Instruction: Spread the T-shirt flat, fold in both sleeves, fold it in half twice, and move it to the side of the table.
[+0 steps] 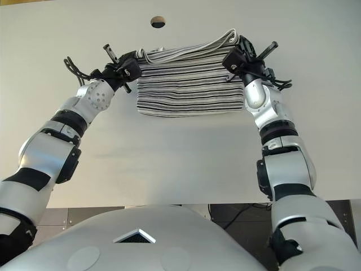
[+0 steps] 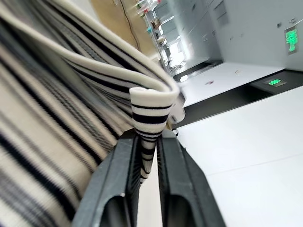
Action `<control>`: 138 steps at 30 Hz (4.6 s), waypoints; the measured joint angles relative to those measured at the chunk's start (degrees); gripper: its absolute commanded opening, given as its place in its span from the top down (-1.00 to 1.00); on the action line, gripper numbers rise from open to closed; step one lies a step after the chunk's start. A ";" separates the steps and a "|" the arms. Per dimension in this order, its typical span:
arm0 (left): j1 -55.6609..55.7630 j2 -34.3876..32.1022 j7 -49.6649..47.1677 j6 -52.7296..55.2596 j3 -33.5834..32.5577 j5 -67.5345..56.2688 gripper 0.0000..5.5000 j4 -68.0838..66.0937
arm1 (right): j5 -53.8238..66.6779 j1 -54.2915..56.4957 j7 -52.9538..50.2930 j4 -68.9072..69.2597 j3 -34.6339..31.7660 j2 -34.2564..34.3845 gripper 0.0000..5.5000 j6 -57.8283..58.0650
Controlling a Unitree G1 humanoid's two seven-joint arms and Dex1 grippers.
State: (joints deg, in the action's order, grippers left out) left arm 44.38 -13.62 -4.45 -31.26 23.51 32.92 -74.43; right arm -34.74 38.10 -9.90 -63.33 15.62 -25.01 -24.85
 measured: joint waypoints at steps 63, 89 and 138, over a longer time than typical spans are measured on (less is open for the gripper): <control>-28.41 -7.51 -8.21 1.53 -21.45 -14.29 -0.31 47.38 | 8.47 -29.88 37.00 75.73 7.72 -13.32 -0.09 -11.19; -66.99 -42.66 34.82 -15.35 -10.28 -10.30 -0.31 82.51 | 1.37 -52.71 46.32 78.48 -2.30 -35.31 -0.09 -21.11; -64.19 -40.28 37.67 -21.86 0.87 -19.12 0.94 76.55 | 11.99 -50.22 44.37 74.50 5.39 -28.13 0.96 -21.23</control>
State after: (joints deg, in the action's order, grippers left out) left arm -19.81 -53.90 33.22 -53.12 24.38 13.79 2.12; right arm -22.75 -12.12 34.47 11.18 21.01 -53.14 -46.08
